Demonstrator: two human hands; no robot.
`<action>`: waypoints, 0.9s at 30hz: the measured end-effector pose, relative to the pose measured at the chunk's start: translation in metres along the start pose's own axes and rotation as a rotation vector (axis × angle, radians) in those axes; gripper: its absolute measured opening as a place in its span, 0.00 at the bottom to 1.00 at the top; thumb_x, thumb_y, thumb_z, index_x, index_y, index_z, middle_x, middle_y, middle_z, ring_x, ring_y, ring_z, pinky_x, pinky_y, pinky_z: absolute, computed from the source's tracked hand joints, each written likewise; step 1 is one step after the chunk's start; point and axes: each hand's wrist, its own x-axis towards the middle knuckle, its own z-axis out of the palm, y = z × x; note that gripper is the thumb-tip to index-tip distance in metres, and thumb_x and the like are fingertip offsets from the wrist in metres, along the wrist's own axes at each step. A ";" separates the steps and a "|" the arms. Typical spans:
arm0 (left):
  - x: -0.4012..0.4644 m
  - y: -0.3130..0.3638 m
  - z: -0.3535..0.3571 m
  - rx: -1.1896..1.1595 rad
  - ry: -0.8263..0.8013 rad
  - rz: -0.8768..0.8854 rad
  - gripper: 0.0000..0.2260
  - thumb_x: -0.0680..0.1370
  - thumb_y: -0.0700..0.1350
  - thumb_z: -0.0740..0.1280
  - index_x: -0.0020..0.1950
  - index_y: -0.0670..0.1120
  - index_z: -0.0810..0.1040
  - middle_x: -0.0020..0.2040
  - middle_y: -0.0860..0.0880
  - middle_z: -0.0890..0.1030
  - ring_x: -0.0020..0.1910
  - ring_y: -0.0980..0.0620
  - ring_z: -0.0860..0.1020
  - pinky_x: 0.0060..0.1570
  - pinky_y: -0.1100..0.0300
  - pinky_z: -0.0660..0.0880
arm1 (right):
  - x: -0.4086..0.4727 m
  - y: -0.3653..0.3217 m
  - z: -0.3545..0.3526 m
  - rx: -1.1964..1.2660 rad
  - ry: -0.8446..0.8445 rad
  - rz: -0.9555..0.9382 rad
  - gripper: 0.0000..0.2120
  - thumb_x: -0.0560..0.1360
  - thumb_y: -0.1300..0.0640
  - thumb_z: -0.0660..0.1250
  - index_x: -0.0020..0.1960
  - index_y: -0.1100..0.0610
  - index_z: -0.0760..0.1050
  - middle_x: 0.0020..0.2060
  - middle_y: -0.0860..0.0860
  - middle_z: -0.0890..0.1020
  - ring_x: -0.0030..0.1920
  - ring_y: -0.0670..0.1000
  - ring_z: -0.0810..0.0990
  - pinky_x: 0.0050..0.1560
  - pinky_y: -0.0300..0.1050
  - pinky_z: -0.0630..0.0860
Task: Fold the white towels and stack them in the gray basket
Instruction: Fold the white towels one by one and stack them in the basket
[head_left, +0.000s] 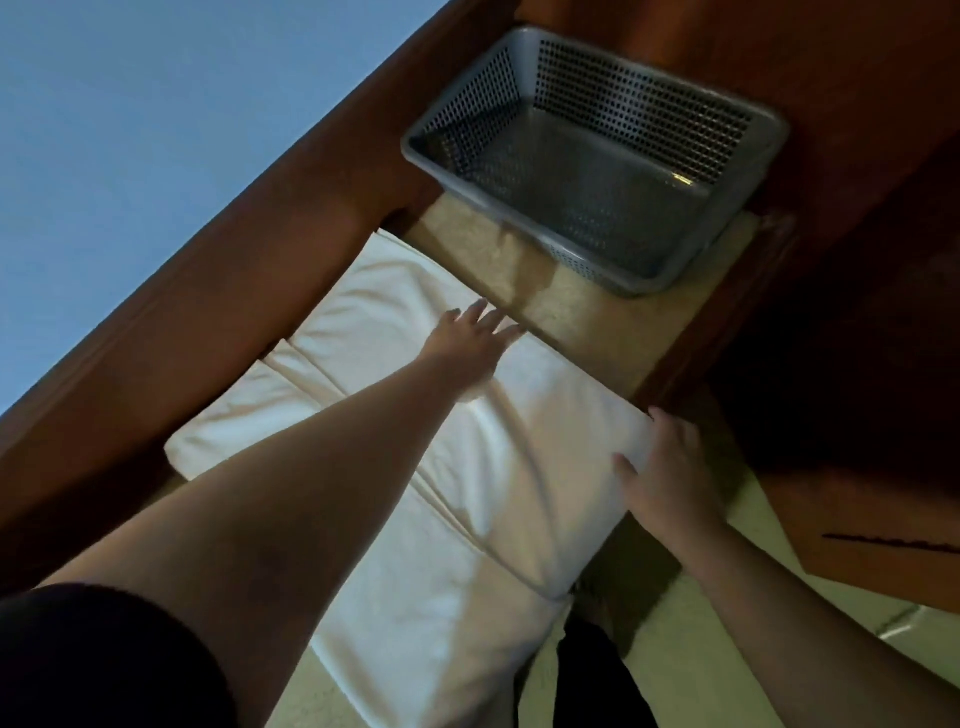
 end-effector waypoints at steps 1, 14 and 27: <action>0.013 0.003 -0.007 0.032 -0.027 0.017 0.35 0.81 0.43 0.62 0.85 0.55 0.50 0.85 0.46 0.54 0.83 0.42 0.52 0.77 0.44 0.60 | 0.007 0.000 0.001 0.009 -0.022 0.024 0.36 0.78 0.46 0.72 0.79 0.51 0.58 0.74 0.53 0.65 0.66 0.58 0.76 0.56 0.55 0.81; 0.021 -0.063 -0.033 0.295 -0.173 0.246 0.20 0.78 0.48 0.71 0.70 0.51 0.76 0.71 0.42 0.73 0.73 0.39 0.68 0.72 0.42 0.68 | -0.002 -0.014 -0.041 -0.193 -0.184 -0.291 0.12 0.78 0.45 0.70 0.46 0.48 0.67 0.39 0.44 0.73 0.42 0.47 0.74 0.39 0.46 0.70; -0.137 -0.201 0.017 0.539 0.064 0.140 0.20 0.80 0.47 0.68 0.72 0.56 0.75 0.56 0.55 0.83 0.60 0.50 0.74 0.60 0.57 0.70 | -0.140 -0.040 0.006 -0.571 0.041 -0.320 0.16 0.62 0.55 0.81 0.41 0.49 0.74 0.33 0.45 0.66 0.27 0.50 0.61 0.40 0.48 0.63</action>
